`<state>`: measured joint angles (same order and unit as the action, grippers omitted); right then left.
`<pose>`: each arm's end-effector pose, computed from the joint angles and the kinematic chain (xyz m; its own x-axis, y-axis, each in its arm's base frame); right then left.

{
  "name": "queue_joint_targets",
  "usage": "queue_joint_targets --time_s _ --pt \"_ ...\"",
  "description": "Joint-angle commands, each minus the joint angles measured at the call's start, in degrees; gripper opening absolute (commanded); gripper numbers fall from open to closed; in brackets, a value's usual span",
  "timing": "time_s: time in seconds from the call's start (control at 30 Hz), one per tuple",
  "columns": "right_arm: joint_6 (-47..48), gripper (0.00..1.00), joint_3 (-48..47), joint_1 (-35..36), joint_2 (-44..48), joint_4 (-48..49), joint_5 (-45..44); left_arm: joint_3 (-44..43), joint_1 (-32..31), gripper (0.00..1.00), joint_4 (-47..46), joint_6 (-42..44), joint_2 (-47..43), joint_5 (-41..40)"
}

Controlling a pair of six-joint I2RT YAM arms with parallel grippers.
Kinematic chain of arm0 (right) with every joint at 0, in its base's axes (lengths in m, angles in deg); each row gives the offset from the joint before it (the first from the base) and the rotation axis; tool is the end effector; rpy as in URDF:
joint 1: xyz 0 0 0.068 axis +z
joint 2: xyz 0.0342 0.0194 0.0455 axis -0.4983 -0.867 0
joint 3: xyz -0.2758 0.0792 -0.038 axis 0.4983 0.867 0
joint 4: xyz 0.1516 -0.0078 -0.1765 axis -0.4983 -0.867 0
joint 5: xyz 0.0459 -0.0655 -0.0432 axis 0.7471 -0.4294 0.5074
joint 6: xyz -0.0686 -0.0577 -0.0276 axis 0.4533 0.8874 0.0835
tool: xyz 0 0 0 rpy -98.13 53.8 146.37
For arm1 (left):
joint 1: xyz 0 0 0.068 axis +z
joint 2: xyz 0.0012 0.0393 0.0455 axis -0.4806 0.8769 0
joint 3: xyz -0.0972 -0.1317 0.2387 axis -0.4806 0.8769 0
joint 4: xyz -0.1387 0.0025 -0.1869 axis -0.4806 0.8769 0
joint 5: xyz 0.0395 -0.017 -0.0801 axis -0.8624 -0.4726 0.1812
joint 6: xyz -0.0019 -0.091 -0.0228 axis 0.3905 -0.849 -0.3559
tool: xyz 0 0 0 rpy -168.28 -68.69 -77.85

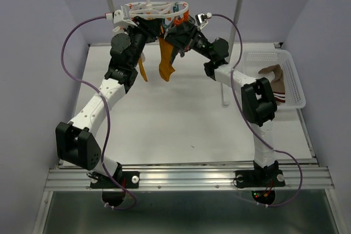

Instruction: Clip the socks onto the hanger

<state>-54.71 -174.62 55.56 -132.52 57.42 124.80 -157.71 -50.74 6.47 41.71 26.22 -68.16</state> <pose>0.4315 0.2681 0.3933 -0.6419 0.5190 -0.5645 -0.7264 -0.1760 0.6643 0.3299 -0.1343 0.4929 0.1182 -0.6285 -0.7688 0.5313 0.6941 -0.4858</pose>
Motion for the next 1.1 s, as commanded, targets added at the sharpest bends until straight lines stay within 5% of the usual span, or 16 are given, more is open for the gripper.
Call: queue_joint_targets --time_s 0.0,1.07 --pt "1.4 0.13 -2.2 -0.8 0.9 -7.4 -4.4 -0.8 0.0 0.00 -4.4 1.2 -0.7 0.9" --pt "-20.6 0.14 -4.5 -0.8 -2.1 1.7 0.5 -0.6 -0.1 0.00 -11.5 3.0 3.0 0.0"
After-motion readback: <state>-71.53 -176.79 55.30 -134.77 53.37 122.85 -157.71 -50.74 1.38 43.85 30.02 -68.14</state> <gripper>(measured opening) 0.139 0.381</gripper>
